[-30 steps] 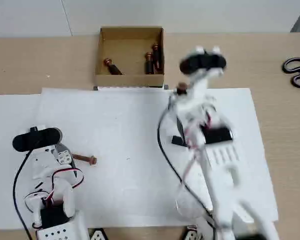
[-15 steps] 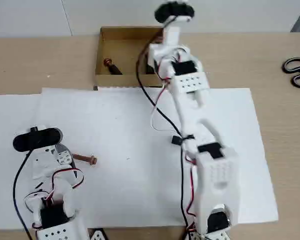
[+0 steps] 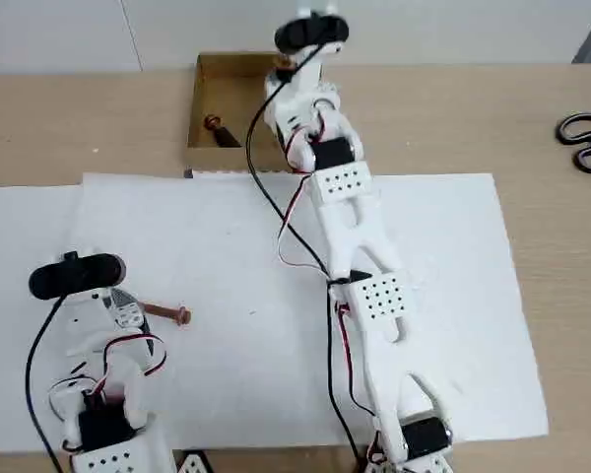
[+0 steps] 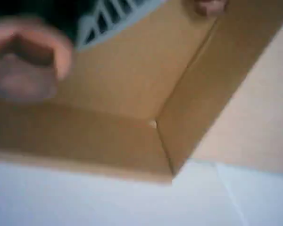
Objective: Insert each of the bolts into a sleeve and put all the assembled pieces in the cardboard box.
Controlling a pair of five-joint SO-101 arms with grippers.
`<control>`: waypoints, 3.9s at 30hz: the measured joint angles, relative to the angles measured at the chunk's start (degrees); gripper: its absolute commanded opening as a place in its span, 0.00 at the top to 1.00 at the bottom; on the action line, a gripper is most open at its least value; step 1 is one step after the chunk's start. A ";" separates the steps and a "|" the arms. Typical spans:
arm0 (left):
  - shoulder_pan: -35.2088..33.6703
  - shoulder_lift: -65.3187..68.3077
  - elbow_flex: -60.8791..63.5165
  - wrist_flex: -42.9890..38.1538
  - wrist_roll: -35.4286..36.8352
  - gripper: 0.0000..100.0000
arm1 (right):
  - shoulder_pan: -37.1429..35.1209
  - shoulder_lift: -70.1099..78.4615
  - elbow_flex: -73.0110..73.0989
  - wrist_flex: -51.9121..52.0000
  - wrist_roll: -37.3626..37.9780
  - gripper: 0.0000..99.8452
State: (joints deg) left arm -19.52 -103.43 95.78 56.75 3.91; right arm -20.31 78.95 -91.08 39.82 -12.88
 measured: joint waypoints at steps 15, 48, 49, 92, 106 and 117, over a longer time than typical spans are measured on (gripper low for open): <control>0.00 0.00 -1.76 0.00 0.00 0.99 | 0.09 -0.97 -2.37 19.25 3.96 0.77; 0.00 0.00 -4.13 1.93 7.03 0.99 | -4.13 -54.42 50.46 58.99 2.46 0.77; 0.00 0.00 -4.13 1.93 7.03 0.99 | -3.87 -55.91 53.10 58.99 2.46 0.77; 0.00 0.00 -9.93 -3.16 7.12 0.99 | -0.09 -85.01 112.79 35.52 68.92 0.77; 0.00 0.00 -9.93 -3.16 7.12 0.99 | 2.90 -79.65 117.89 23.91 72.09 0.77; 0.00 0.00 -8.26 -3.16 7.12 0.99 | 4.92 -73.85 117.45 20.92 73.67 0.80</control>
State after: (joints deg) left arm -19.52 -103.43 87.52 53.58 11.03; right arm -15.38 5.10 26.37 60.75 60.79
